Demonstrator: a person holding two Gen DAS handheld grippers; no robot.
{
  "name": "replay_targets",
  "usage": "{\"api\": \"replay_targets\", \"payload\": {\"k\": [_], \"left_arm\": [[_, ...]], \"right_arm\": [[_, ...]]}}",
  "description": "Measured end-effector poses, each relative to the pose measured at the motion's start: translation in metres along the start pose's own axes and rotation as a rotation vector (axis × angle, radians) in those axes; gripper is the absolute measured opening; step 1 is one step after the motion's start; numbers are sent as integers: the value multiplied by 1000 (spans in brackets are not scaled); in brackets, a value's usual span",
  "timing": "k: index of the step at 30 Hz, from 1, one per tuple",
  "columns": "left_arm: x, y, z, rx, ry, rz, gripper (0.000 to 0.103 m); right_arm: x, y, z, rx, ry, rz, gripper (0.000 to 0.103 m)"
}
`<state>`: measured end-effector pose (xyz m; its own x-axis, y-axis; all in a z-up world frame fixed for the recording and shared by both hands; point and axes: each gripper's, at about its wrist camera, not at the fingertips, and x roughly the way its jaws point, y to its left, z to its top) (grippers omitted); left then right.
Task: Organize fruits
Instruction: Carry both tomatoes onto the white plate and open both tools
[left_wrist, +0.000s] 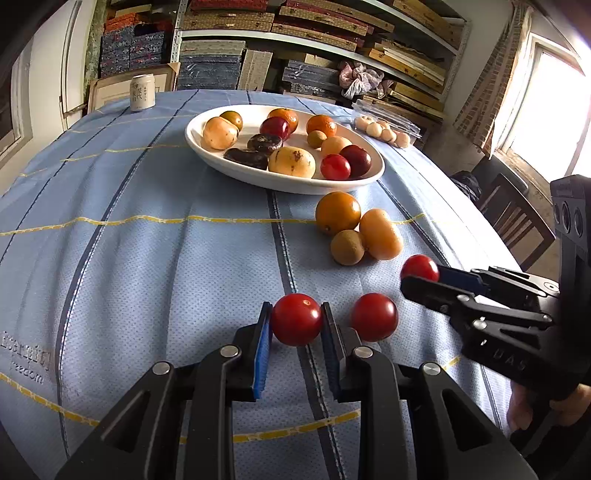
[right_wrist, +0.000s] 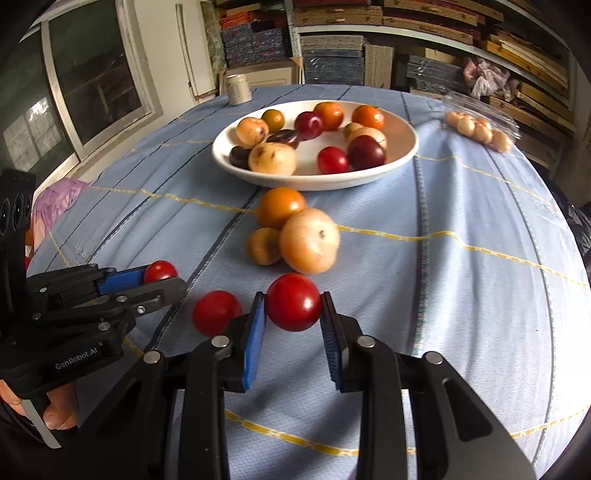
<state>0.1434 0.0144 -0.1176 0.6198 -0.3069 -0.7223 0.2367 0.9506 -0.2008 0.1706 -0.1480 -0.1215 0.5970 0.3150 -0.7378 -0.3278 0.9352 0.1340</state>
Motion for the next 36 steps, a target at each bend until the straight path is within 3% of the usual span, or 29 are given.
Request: {"api": "replay_targets", "payload": {"k": [12, 21, 26, 30, 36], "left_arm": [[-12, -1, 10, 18, -17, 31, 25], [-27, -8, 75, 74, -81, 67, 25], [-7, -4, 122, 72, -98, 76, 25], [29, 8, 154, 42, -63, 80, 25], [75, 24, 178, 16, -16, 100, 25]], "right_arm": [[-21, -14, 13, 4, -55, 19, 28], [-32, -26, 71, -30, -104, 34, 29], [-18, -32, 115, -49, -98, 56, 28], [11, -41, 147, -41, -71, 52, 28], [58, -51, 173, -18, -25, 57, 29]]}}
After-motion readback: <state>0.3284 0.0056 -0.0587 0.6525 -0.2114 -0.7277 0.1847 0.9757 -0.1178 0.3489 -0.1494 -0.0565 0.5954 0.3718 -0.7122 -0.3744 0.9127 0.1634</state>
